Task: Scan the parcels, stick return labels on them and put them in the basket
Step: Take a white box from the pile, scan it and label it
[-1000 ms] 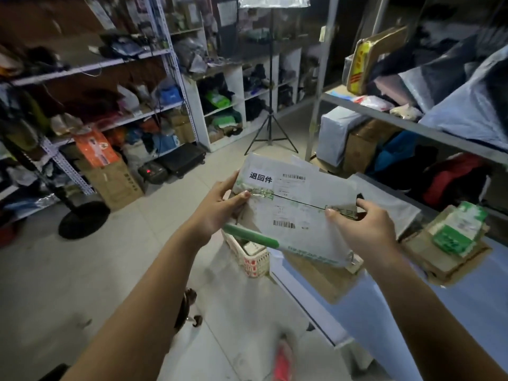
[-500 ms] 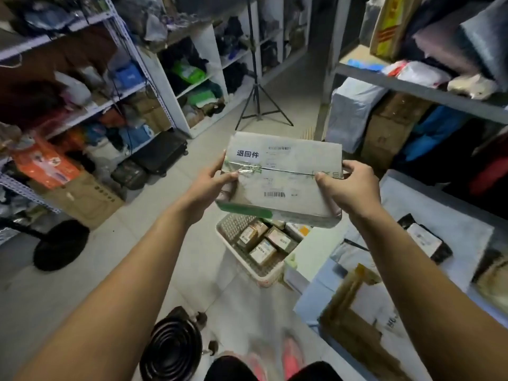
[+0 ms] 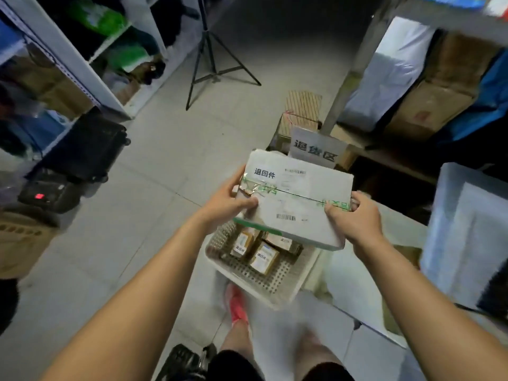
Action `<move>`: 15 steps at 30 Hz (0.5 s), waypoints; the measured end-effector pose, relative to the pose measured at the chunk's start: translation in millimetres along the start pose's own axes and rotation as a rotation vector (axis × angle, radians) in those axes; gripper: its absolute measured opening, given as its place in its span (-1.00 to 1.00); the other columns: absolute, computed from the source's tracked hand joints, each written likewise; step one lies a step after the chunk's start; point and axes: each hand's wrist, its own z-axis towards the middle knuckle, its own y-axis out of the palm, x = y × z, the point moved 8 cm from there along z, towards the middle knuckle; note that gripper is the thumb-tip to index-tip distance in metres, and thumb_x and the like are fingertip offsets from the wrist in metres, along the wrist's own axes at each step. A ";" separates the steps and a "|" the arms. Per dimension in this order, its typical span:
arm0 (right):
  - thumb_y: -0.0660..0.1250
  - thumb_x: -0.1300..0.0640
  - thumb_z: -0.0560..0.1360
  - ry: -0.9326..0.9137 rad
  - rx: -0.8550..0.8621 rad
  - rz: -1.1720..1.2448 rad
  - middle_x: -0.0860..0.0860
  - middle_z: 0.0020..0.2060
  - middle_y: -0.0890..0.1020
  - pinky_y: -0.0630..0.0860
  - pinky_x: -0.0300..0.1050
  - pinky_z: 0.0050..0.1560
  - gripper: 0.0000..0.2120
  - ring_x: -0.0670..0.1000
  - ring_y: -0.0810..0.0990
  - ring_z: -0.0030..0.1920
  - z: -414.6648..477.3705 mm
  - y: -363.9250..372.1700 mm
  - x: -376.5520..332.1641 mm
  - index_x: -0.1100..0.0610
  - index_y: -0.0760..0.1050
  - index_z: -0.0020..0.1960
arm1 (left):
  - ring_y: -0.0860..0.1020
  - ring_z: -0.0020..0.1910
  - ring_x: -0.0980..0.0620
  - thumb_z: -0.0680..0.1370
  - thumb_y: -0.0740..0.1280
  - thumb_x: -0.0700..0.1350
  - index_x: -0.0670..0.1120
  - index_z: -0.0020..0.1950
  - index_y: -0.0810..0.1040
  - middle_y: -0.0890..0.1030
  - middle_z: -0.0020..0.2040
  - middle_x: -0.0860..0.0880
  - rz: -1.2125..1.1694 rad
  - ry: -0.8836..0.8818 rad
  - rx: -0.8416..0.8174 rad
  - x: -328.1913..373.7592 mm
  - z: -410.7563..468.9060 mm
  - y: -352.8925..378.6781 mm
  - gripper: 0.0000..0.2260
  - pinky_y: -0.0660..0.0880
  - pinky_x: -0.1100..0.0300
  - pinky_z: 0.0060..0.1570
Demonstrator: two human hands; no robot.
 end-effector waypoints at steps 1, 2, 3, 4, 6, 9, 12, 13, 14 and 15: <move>0.53 0.04 0.39 0.032 0.018 -0.001 0.02 0.12 0.67 0.57 0.14 0.18 -0.51 0.07 0.64 0.09 8.8 17.0 16.5 0.03 0.50 0.28 | 0.62 0.01 0.20 0.49 0.46 -0.23 0.29 0.53 0.14 0.50 0.13 0.24 0.045 -0.026 0.006 -17.7 17.8 -5.1 -0.21 0.56 0.37 -0.17; 0.53 0.03 0.38 0.060 0.035 0.005 0.03 0.12 0.67 0.57 0.13 0.17 -0.49 0.08 0.64 0.08 17.2 38.4 34.0 0.02 0.48 0.28 | 0.58 0.01 0.32 0.48 0.47 -0.23 0.26 0.55 0.14 0.46 0.13 0.29 0.090 -0.036 0.014 -37.1 35.9 -12.0 -0.20 0.52 0.45 -0.18; 0.54 0.01 0.38 0.093 0.041 0.006 0.04 0.12 0.67 0.57 0.12 0.15 -0.48 0.09 0.64 0.07 25.4 63.3 52.8 0.02 0.46 0.29 | 0.54 0.00 0.45 0.47 0.47 -0.24 0.22 0.56 0.14 0.43 0.14 0.34 0.122 -0.038 0.011 -57.1 53.4 -18.7 -0.19 0.47 0.54 -0.17; 0.54 0.00 0.38 0.130 0.033 0.001 0.05 0.13 0.66 0.58 0.10 0.13 -0.47 0.09 0.64 0.05 33.2 89.3 75.0 0.02 0.45 0.29 | 0.48 0.00 0.56 0.46 0.47 -0.25 0.20 0.55 0.14 0.40 0.15 0.39 0.155 -0.047 -0.004 -82.7 71.0 -23.2 -0.19 0.41 0.60 -0.13; 0.55 0.02 0.39 0.180 0.030 0.013 0.05 0.13 0.66 0.56 0.00 0.06 -0.47 0.06 0.63 0.02 53.4 136.1 118.7 0.01 0.45 0.29 | 0.40 0.05 0.64 0.45 0.45 -0.24 0.35 0.48 0.11 0.40 0.16 0.49 0.237 -0.062 -0.033 -135.4 108.6 -26.6 -0.18 0.36 0.64 -0.05; 0.55 0.03 0.39 0.211 0.021 0.009 0.04 0.16 0.64 0.44 -0.14 0.02 -0.45 0.04 0.61 0.06 98.6 186.4 169.8 0.03 0.46 0.33 | 0.45 0.29 0.33 0.46 0.45 -0.21 0.35 0.48 0.10 0.47 0.34 0.25 0.306 -0.098 -0.047 -193.8 159.9 -25.8 -0.19 0.41 0.27 0.31; 0.55 0.04 0.40 0.223 0.018 -0.004 0.04 0.19 0.63 0.49 -0.11 0.05 -0.42 0.03 0.61 0.09 163.4 226.4 221.6 0.07 0.45 0.37 | 0.52 0.24 0.22 0.47 0.43 -0.26 0.29 0.52 0.11 0.51 0.27 0.31 0.272 -0.116 -0.059 -254.0 226.3 -11.5 -0.19 0.58 0.10 0.13; 0.55 0.04 0.40 0.213 0.016 -0.008 0.03 0.19 0.63 0.54 -0.05 0.09 -0.43 0.04 0.62 0.10 185.0 238.2 237.5 0.06 0.44 0.35 | 0.55 0.21 0.19 0.47 0.41 -0.30 0.33 0.49 0.11 0.54 0.23 0.32 0.252 -0.124 -0.065 -271.7 249.8 -5.1 -0.18 0.63 0.09 0.00; 0.55 0.05 0.40 0.196 0.023 -0.018 0.02 0.18 0.64 0.57 0.03 0.11 -0.45 0.05 0.63 0.10 205.3 249.2 252.9 0.04 0.44 0.33 | 0.58 0.20 0.11 0.48 0.39 -0.33 0.36 0.47 0.11 0.56 0.23 0.25 0.239 -0.132 -0.071 -288.8 273.1 2.0 -0.17 0.65 0.03 -0.05; 0.55 0.06 0.40 0.177 0.025 -0.028 0.02 0.17 0.64 0.58 0.10 0.13 -0.46 0.06 0.63 0.10 223.9 259.4 266.9 0.03 0.44 0.32 | 0.60 0.19 0.02 0.48 0.37 -0.37 0.37 0.47 0.11 0.57 0.25 0.14 0.234 -0.134 -0.078 -304.4 295.0 9.8 -0.17 0.65 -0.05 -0.06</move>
